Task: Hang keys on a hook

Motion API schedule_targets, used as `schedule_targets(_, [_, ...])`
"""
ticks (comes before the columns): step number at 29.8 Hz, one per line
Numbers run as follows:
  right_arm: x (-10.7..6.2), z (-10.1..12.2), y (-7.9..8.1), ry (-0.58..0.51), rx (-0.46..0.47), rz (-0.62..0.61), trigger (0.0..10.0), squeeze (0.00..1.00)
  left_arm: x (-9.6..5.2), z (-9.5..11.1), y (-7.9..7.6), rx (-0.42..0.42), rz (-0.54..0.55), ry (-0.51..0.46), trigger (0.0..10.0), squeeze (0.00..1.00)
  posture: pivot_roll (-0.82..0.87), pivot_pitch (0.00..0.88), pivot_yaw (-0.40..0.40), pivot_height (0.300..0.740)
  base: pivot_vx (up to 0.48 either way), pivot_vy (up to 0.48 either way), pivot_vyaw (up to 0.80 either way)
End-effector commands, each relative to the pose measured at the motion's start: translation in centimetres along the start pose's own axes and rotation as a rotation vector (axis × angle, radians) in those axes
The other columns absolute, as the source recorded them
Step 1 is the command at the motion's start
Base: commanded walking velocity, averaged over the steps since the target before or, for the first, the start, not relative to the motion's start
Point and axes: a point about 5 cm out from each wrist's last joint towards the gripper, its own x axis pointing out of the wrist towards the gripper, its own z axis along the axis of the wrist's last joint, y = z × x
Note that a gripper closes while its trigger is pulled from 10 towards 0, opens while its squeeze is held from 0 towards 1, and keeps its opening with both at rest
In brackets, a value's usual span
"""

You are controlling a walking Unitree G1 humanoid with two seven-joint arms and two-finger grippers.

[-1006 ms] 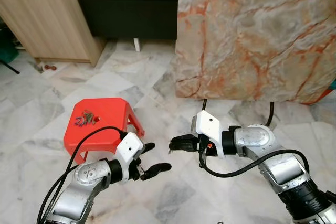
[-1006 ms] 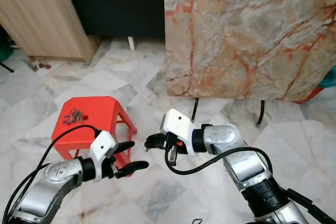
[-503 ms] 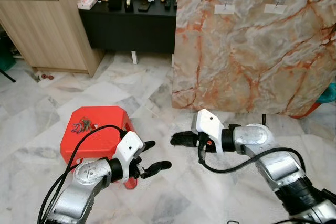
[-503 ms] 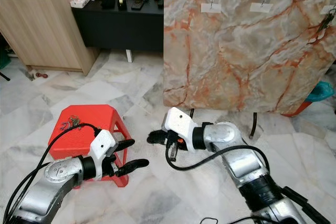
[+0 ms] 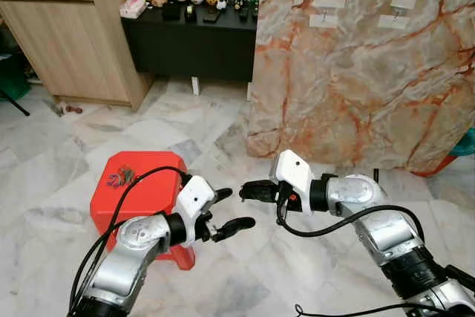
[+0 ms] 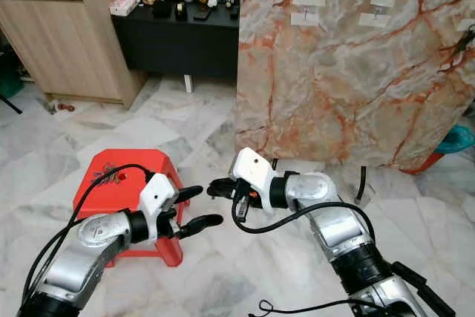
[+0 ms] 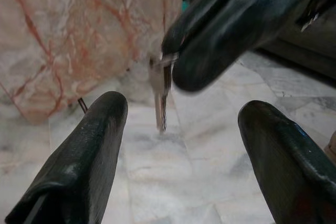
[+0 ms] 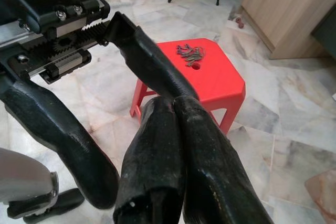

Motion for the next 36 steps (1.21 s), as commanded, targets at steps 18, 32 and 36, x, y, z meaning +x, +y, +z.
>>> schedule_targets(18, [-0.1,2.9,-2.1,-0.082,-0.082,-0.007,10.0,0.0,0.8,-0.6,0.5,0.071,0.046,0.028,10.0,0.0,0.12,0.0,-0.127,0.74,0.0,0.0,0.0])
schedule_targets(32, [-0.5,2.2,-2.8,-0.096,-0.033,-0.07,10.0,0.0,1.1,-1.0,0.4,0.089,0.042,0.034,10.0,0.0,0.1,0.0,-0.111,0.74,0.0,0.0,0.0])
schedule_targets(36, [-0.3,-0.1,-1.9,-0.08,0.06,-0.1,10.0,0.0,0.0,-3.3,0.6,0.059,0.079,0.112,10.0,0.0,0.1,0.0,-0.096,0.74,0.0,0.0,0.0])
